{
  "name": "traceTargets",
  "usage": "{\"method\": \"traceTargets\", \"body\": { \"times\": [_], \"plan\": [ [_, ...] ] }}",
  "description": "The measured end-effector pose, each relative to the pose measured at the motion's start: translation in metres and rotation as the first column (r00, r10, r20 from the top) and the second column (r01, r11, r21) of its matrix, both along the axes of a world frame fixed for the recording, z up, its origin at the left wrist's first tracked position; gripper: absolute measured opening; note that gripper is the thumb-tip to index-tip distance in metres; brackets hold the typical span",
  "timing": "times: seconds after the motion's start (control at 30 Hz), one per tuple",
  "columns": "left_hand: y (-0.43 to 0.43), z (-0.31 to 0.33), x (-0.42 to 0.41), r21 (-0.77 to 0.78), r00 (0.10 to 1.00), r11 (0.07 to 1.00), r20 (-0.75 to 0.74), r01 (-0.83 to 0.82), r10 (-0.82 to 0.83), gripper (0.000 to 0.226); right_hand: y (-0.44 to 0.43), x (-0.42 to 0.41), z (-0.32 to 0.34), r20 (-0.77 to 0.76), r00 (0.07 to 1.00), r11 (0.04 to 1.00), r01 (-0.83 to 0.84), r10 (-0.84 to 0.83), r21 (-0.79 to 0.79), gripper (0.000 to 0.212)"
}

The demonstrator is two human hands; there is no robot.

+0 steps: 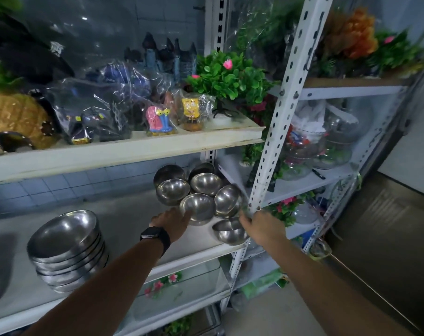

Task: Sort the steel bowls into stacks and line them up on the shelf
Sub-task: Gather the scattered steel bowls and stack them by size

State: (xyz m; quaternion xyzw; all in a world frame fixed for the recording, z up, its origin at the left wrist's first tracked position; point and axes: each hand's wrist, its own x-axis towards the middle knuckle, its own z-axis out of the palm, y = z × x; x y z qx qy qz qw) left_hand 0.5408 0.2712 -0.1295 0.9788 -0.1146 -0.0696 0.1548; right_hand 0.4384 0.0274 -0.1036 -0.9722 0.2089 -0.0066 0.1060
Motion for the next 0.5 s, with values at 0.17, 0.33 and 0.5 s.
{"method": "traceTargets", "body": {
  "times": [0.17, 0.33, 0.5],
  "plan": [
    [-0.008, -0.022, 0.007, -0.263, 0.984, 0.955, -0.143, -0.137, 0.102, 0.065, -0.002, 0.003, -0.016, -0.012, 0.997, 0.945, 0.082, -0.082, 0.318, 0.077],
    [-0.022, -0.049, 0.013, -0.443, 0.955, 0.855, -0.239, -0.268, 0.176, 0.054, 0.007, -0.006, -0.014, 0.024, 0.972, 0.649, 0.138, -0.234, 0.748, 0.041],
    [-0.033, -0.057, 0.004, -0.599, 0.933, 0.716, -0.256, -0.358, 0.253, 0.063, 0.021, -0.014, -0.003, 0.074, 0.944, 0.489, 0.099, -0.322, 0.866, 0.029]
  ]
}}
